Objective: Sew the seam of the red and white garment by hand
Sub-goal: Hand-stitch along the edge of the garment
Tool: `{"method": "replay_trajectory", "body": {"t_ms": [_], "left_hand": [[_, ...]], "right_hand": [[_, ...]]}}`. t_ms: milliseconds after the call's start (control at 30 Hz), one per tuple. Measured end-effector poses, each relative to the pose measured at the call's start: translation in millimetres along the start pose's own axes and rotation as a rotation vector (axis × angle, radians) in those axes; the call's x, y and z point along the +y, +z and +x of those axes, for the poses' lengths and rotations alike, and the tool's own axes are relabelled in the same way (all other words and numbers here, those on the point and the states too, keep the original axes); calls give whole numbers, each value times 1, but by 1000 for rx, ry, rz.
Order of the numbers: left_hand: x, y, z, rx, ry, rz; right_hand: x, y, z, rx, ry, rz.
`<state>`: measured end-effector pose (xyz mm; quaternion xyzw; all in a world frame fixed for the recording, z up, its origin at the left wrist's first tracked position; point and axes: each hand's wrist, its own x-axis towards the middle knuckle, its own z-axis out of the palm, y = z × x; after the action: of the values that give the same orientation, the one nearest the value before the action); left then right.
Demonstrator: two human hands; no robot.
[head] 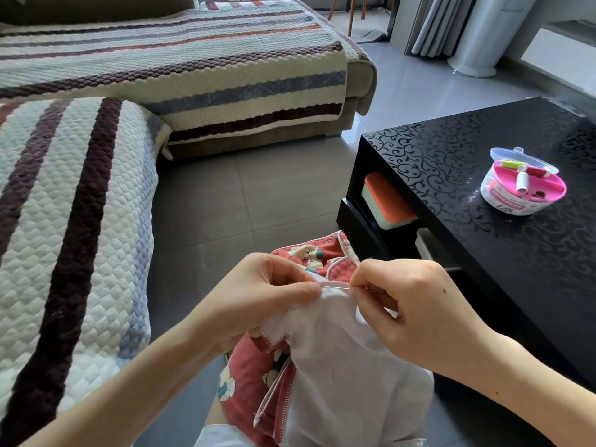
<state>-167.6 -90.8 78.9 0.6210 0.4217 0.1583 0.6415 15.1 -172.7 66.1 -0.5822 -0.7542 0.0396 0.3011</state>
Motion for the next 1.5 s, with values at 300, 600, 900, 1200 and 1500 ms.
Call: {"method": "replay_trajectory", "body": {"t_ms": [300,600,900,1200,1500], "left_hand": [[0,1,0,-3,15,18],[-1,7,1,64,173,236],[-6,9,4,86,228,293],[-9,4,6,24,101,85],[-11,-2,8,-145,31,-131]], "right_hand": [[1,1,1,14,-36,-58],[-7,3,6,22,-122,-186],[-9,5,7,-4,-105,-190],[9,-2,7,-139,204,371],[12,-5,7,-183,442,937]]}}
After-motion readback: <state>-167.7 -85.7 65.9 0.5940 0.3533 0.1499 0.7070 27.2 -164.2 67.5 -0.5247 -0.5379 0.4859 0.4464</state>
